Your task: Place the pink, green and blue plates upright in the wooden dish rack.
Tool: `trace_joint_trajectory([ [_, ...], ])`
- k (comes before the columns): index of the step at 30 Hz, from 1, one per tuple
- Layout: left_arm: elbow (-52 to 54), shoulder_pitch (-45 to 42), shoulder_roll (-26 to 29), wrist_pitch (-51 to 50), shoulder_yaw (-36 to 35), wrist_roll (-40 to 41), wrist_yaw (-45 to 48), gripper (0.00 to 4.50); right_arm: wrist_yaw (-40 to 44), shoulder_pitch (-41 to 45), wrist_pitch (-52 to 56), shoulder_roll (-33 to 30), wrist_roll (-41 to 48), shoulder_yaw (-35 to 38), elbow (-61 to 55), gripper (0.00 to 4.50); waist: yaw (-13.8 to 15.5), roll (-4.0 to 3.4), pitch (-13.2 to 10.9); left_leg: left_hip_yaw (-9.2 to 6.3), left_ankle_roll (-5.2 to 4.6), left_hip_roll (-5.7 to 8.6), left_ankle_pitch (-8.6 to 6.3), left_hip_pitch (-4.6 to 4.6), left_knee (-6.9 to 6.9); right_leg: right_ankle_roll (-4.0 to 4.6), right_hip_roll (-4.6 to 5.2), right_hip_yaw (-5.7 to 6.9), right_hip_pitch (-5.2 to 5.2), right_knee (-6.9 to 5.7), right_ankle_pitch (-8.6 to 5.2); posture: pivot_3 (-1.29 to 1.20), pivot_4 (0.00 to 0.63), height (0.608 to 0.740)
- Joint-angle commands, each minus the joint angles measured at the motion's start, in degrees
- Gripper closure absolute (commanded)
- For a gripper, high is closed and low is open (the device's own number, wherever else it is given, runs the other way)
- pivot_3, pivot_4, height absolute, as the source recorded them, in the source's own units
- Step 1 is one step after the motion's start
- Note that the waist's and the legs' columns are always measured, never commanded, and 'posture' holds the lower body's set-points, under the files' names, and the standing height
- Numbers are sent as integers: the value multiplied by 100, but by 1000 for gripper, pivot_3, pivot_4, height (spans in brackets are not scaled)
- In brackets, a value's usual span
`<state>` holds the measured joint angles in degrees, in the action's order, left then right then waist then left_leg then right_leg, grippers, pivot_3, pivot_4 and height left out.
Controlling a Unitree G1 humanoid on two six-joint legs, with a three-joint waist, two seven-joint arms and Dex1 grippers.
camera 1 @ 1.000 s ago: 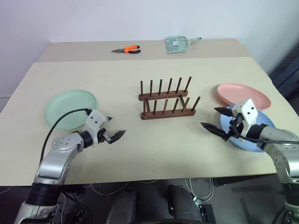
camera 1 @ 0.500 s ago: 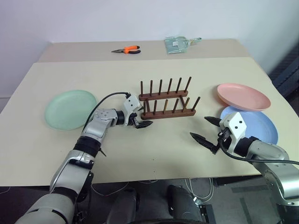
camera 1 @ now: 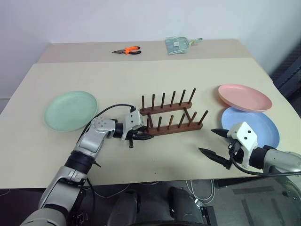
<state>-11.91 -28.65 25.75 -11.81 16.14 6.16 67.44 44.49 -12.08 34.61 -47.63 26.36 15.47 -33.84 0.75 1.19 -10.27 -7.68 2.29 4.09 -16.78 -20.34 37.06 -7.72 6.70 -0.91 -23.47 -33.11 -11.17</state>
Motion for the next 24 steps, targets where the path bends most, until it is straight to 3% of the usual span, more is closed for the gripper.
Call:
trace_joint_trajectory([
  [1,512,268,149,-373,104,102,91,3207,87,-121,-95,-95,-36,187,-84,0,4,1,-1,0,0,-1,0,0,0,2,0,0,0,0,-1,0,150,740],
  [2,536,291,164,-424,104,66,19,2669,103,-161,-123,-115,-101,167,-37,0,7,1,-1,0,0,-1,0,-1,0,2,0,1,0,0,-2,0,150,740],
  [5,501,322,279,-524,40,-174,-355,1342,165,-253,-185,-137,-213,102,27,835,14,1,-1,0,0,0,0,-2,3,3,2,1,2,1,-3,0,150,740],
  [7,587,416,501,-619,-28,-270,-453,372,203,-309,-193,-124,-219,61,-35,1848,7,2,-1,0,0,0,0,-1,4,3,2,1,2,0,-3,0,150,740],
  [10,1048,741,903,-1209,-291,50,-390,346,146,-339,-181,-64,-293,-81,-136,3367,-50,-1,0,5,0,-5,-1,-2,-5,4,-2,0,2,-4,-4,0,150,740],
  [12,1807,1256,1340,-1759,-483,467,-148,967,13,-291,-191,3,-453,-333,-164,4312,-156,-1,1,7,-2,-11,-4,-1,-14,5,-5,0,3,-5,-5,0,150,740],
  [13,2171,1497,1520,-1945,-525,625,-61,1366,-66,-243,-203,28,-559,-474,-133,4500,-185,0,2,5,-2,-18,-5,0,-21,3,-8,0,-2,-6,-6,0,150,740],
  [15,2753,1820,1692,-2209,-510,850,-65,2340,-275,-104,-439,76,-978,-816,39,4500,-178,-13,7,10,-11,-48,-20,1,-26,5,-15,-3,0,-4,-9,0,150,740],
  [18,3276,1931,1428,-2488,-331,942,-496,3721,-599,285,-550,281,-1436,-1308,453,4500,-112,-23,13,20,-11,-43,-20,8,-5,8,-13,-1,-7,1,-12,0,150,740],
  [24,2572,1568,378,-2164,62,19,-2049,3721,-1067,1187,-719,762,-2057,-1901,1235,4500,85,-23,15,8,-14,-4,-18,0,23,5,8,-2,10,1,-12,0,150,740],
])
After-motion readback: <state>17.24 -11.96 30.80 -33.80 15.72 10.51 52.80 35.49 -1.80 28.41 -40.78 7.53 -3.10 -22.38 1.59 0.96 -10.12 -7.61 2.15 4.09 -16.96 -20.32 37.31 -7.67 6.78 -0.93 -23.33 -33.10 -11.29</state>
